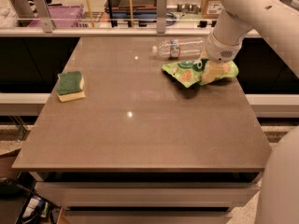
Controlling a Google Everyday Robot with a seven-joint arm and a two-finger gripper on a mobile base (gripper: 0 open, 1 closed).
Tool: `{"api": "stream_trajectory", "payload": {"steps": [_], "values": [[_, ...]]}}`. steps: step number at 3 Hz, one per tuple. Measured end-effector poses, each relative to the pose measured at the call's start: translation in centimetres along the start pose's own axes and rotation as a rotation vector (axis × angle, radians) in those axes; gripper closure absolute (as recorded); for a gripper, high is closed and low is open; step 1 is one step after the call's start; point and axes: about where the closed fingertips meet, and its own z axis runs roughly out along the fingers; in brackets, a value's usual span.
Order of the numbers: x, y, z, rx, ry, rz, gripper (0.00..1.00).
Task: Move green rice chip bag near sponge
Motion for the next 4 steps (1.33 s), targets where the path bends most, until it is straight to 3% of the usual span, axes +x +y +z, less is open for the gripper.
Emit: {"api": "stream_trajectory", "payload": {"steps": [1, 4], "values": [[-0.05, 0.03, 0.27, 0.017, -0.034, 0.0, 1.0], [-0.09, 0.02, 0.22, 0.018, -0.036, -0.001, 1.0]]}}
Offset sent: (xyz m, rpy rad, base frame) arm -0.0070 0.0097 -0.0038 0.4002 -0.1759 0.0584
